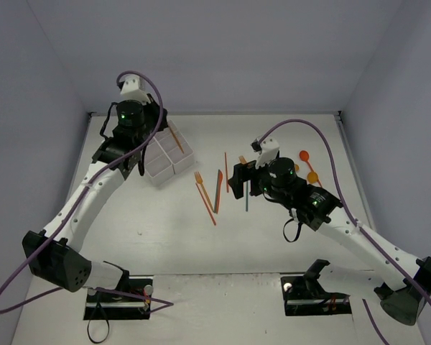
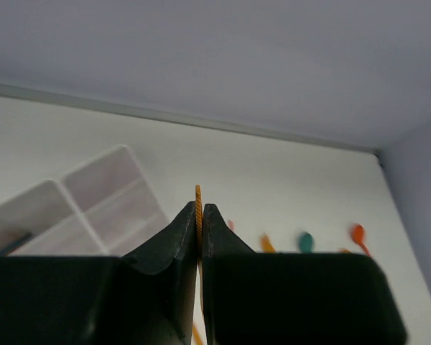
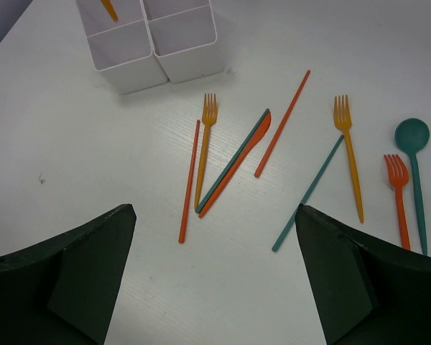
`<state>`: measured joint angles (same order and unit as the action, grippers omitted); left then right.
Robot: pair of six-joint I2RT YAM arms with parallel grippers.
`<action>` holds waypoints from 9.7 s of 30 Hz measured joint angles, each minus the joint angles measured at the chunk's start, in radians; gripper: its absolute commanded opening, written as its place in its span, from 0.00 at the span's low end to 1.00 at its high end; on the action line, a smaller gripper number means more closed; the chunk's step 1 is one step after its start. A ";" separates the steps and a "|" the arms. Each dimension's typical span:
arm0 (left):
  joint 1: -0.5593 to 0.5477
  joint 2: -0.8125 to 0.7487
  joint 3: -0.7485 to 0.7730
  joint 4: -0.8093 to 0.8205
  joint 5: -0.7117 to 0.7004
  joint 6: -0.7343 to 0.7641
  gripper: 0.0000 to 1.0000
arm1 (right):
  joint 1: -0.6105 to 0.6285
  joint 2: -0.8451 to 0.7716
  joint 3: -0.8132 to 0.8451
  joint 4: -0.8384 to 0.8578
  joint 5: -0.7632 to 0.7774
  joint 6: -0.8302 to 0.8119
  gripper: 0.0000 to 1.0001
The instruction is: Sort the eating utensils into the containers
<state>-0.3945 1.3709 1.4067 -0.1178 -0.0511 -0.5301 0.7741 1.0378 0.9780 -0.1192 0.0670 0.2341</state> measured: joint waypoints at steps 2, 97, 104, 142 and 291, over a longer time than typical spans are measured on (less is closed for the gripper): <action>0.044 -0.003 -0.025 0.044 -0.073 0.042 0.00 | 0.000 0.000 -0.005 0.000 0.000 0.002 0.91; 0.278 -0.392 -0.203 -0.422 -0.010 0.195 0.73 | 0.013 0.732 0.060 0.052 0.103 0.380 0.55; 0.278 -0.392 -0.203 -0.424 0.001 0.188 0.73 | 0.014 0.766 0.068 0.054 0.126 0.393 0.53; 0.278 -0.387 -0.203 -0.432 0.011 0.179 0.73 | 0.054 0.831 0.158 0.032 0.203 0.405 0.52; -0.123 0.074 0.011 -0.199 0.488 -0.186 0.45 | 0.112 0.164 0.062 0.048 0.011 -0.034 0.00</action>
<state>-0.5176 1.4445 1.4179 -0.3172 0.4370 -0.7162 0.8856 1.2018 1.0397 -0.0712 0.0777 0.1997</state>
